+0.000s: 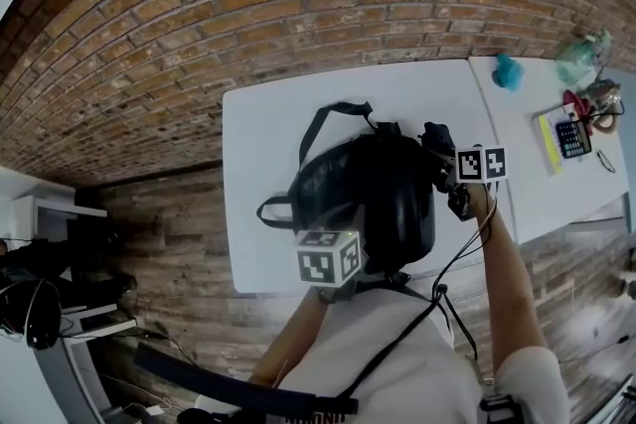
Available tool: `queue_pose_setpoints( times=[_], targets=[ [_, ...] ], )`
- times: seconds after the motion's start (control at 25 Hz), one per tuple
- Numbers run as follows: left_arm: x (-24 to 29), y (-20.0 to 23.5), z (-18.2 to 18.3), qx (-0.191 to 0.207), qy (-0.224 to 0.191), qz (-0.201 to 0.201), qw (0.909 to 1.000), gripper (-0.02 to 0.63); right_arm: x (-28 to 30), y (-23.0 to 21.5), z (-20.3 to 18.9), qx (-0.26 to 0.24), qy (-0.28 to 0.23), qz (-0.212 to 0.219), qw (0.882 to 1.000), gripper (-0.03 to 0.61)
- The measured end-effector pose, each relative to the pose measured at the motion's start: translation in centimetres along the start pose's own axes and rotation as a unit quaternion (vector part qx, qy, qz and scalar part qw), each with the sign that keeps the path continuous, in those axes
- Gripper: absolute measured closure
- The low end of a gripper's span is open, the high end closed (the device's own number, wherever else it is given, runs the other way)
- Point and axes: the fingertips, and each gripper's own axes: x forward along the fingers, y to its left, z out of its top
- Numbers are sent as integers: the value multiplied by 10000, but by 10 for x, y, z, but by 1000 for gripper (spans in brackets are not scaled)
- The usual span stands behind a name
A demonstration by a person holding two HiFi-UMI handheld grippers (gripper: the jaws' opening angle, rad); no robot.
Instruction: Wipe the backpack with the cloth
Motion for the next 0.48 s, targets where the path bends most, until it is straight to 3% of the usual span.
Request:
queue_pose_setpoints(
  times=[0.48],
  targets=[
    [-4,-4,-6,50,33,-110,9999,609,-23,2,-44,126,143,-39,9998,532]
  ],
)
